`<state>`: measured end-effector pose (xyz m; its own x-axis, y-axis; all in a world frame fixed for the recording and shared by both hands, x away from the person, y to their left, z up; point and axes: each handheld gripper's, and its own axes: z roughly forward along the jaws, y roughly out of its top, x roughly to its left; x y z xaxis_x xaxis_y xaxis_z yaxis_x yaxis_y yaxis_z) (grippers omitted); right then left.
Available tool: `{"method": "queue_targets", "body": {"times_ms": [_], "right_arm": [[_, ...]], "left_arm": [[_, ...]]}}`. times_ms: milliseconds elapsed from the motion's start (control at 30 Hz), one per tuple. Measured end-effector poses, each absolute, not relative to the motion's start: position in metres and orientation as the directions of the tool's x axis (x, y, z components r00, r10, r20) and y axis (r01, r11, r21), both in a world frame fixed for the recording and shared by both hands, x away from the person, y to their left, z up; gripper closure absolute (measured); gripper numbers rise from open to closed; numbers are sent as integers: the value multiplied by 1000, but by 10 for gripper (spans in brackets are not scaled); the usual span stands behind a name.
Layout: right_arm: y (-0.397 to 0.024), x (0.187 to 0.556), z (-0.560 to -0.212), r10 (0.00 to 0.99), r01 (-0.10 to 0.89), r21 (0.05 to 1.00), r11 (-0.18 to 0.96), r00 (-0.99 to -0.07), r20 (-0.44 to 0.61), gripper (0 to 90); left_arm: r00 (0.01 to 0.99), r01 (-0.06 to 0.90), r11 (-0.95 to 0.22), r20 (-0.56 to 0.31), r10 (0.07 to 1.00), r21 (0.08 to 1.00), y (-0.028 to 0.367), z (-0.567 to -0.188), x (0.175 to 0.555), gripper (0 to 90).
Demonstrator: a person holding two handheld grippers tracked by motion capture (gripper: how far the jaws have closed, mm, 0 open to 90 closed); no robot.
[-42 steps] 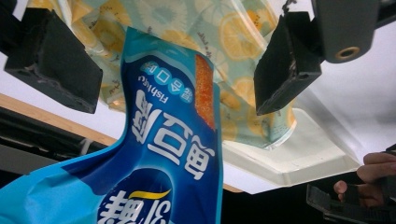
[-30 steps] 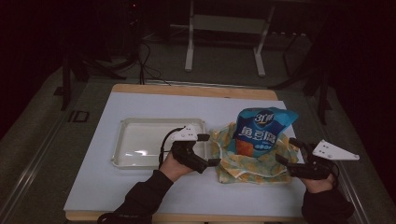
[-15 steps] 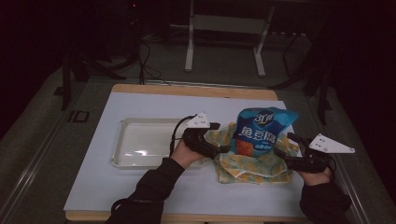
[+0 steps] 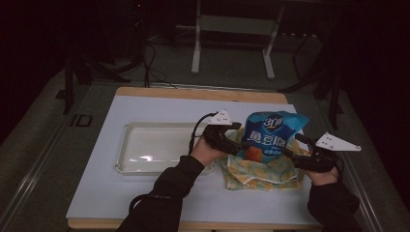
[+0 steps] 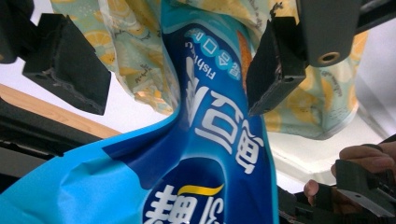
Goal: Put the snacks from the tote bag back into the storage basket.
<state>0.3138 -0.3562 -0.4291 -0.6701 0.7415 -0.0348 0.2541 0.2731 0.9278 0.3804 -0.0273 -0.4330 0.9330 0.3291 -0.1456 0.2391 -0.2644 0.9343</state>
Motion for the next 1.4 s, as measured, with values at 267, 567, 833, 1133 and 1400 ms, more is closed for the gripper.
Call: {"method": "queue_targets", "body": {"times_ms": [267,567,833,1133,1400], "right_arm": [[-355,326,-435,747,283,927,245,-665,6,267],[-346,332,-441,759,288,924,251,-651,-3,395],[-341,334,-445,743,287,910,299,-668,-33,629],[-335,332,-447,729,271,904,331,-681,-63,805],[-332,331,-446,738,273,903,330,-671,-67,860]], "left_arm": [[921,252,-266,-146,361,930,-44,-436,387,324],[915,251,-309,-122,384,917,-55,-442,390,494],[908,279,-326,-138,395,903,-60,-447,392,628],[899,282,-333,-126,420,900,-63,-447,391,758],[895,299,-325,-146,420,897,-63,-447,392,819]]}}
